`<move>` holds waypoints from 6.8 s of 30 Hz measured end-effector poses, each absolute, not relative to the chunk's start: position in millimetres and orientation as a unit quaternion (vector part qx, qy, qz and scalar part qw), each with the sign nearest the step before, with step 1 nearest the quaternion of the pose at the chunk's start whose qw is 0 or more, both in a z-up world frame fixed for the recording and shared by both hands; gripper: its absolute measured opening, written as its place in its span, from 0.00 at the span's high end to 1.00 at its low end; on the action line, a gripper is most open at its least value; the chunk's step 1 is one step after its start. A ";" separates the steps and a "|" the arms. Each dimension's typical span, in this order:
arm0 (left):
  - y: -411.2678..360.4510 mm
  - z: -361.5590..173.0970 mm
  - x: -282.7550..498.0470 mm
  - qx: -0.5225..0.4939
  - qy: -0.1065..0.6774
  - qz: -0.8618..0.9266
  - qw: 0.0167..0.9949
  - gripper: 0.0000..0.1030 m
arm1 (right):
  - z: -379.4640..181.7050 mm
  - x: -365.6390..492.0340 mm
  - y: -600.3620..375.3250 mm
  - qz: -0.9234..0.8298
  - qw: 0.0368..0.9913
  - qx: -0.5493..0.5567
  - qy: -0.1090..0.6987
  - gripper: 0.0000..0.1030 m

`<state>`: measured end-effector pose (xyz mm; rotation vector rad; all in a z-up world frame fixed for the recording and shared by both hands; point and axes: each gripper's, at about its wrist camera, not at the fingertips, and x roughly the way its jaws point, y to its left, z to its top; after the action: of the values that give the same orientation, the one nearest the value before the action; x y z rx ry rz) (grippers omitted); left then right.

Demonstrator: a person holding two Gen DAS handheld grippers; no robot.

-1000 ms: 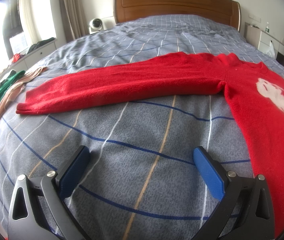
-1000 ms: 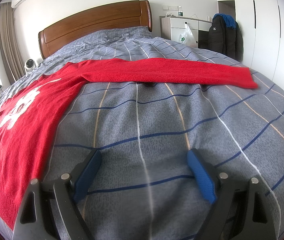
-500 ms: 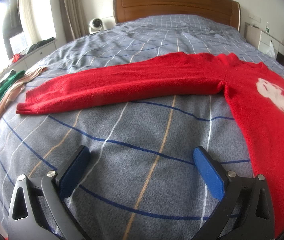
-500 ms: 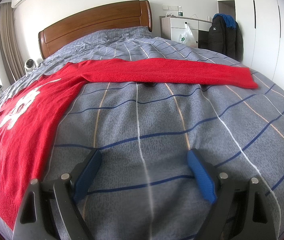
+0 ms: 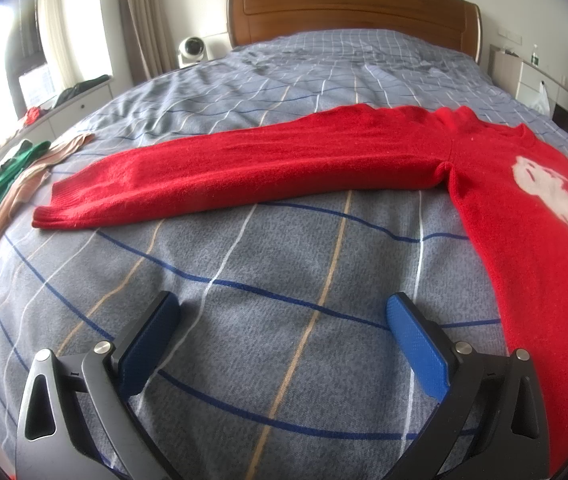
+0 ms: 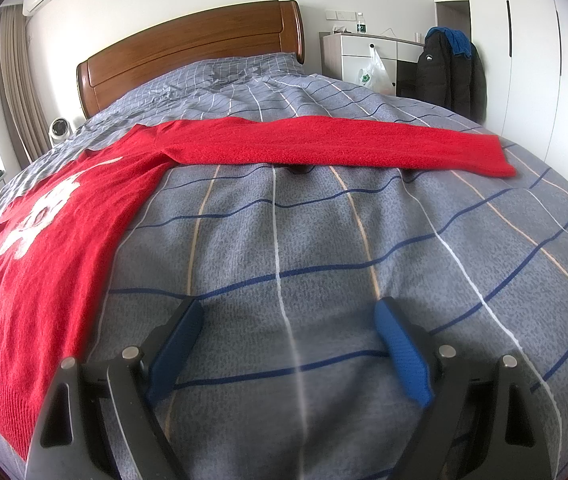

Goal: Fold small clothes

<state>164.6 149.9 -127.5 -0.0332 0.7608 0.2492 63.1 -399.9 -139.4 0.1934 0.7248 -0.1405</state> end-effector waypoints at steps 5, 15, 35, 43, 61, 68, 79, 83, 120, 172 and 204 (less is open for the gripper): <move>149.7 -127.5 164.6 -0.016 0.370 0.121 0.921 0.00 | -139.4 63.1 -400.1 -0.069 0.928 0.094 0.354 0.15; 149.8 -127.6 164.6 -0.016 0.370 0.121 0.921 0.00 | -139.4 63.1 -400.5 -0.071 0.927 0.093 0.355 0.15; 149.6 -127.6 164.5 -0.016 0.370 0.121 0.921 0.00 | -139.3 63.0 -400.6 -0.071 0.927 0.093 0.355 0.15; 149.3 -127.6 164.4 -0.016 0.370 0.122 0.921 0.00 | -139.3 63.0 -400.5 -0.071 0.927 0.093 0.355 0.15; 149.1 -127.6 164.3 -0.016 0.370 0.122 0.921 0.00 | -139.3 62.9 -399.9 -0.071 0.927 0.093 0.355 0.15; 149.4 -127.8 164.4 -0.016 0.370 0.122 0.921 0.00 | -139.3 62.9 -399.9 -0.071 0.927 0.093 0.355 0.15; 149.1 -127.8 164.3 -0.016 0.370 0.122 0.921 0.00 | -139.2 62.9 -400.5 -0.071 0.927 0.093 0.355 0.15; 149.3 -127.8 164.4 -0.016 0.370 0.122 0.921 0.00 | -139.2 62.8 -400.5 -0.071 0.927 0.093 0.355 0.15; 146.9 -128.3 165.1 -0.019 0.372 0.120 0.920 0.00 | -60.4 91.2 -520.5 -0.051 0.896 0.219 0.383 0.15; 214.9 -59.7 135.9 -0.176 0.375 0.039 0.909 0.00 | -44.9 219.1 -265.6 0.228 0.813 0.211 0.493 0.22; 33.8 64.8 301.0 -0.048 0.362 -0.159 0.917 0.95 | -65.4 107.0 -353.4 0.179 0.819 0.315 0.445 0.22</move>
<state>300.9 33.8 64.8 -0.0992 0.7449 -0.3277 107.0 -353.4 -65.4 0.6718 0.9485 0.3811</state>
